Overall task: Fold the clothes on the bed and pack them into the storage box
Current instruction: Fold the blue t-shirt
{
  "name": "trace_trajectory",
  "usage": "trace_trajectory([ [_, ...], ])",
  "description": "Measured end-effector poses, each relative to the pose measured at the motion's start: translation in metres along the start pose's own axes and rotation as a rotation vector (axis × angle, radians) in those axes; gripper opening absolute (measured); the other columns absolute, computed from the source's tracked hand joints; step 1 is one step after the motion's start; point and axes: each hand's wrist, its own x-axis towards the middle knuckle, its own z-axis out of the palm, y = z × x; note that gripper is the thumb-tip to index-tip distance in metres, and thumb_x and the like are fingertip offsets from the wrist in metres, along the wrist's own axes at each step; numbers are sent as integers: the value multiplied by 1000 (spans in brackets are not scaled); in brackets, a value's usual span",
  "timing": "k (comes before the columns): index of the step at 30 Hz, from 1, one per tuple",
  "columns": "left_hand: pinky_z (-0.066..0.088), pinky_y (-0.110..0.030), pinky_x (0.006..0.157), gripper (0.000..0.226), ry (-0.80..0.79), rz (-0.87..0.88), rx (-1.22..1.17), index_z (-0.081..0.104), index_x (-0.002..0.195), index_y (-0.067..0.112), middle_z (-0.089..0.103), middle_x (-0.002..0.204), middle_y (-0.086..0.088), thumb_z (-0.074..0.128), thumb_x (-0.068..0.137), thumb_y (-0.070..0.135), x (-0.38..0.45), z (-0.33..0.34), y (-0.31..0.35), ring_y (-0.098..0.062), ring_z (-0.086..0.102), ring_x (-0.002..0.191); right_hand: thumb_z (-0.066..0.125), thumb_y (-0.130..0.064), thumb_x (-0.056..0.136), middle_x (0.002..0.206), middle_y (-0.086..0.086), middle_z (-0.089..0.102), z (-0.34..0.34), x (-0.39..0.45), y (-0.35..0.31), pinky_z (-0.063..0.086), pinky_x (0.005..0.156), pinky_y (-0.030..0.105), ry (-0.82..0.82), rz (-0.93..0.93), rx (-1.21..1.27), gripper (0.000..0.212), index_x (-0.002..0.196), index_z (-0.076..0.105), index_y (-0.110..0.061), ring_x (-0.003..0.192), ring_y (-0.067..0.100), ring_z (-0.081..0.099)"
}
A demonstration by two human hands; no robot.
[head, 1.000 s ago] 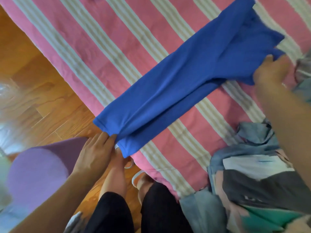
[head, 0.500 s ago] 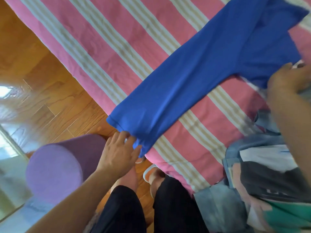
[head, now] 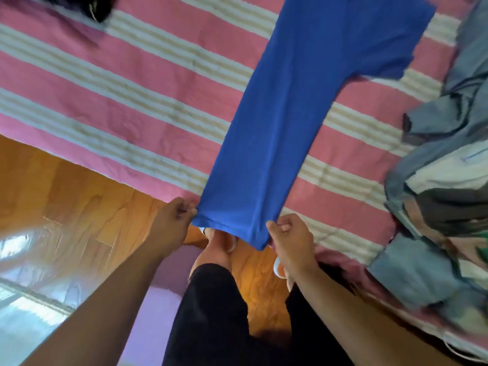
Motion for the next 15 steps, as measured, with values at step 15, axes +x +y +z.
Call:
trace_trajectory([
  [15, 48, -38, 61, 9, -72, 718, 607, 62, 91, 16, 59, 85, -1, 53, 92, 18, 23, -35, 33, -22, 54, 74, 59, -24, 88, 73, 0, 63, 1, -5, -22, 46, 59, 30, -87, 282, -401, 15, 77, 65, -15, 73, 22, 62],
])
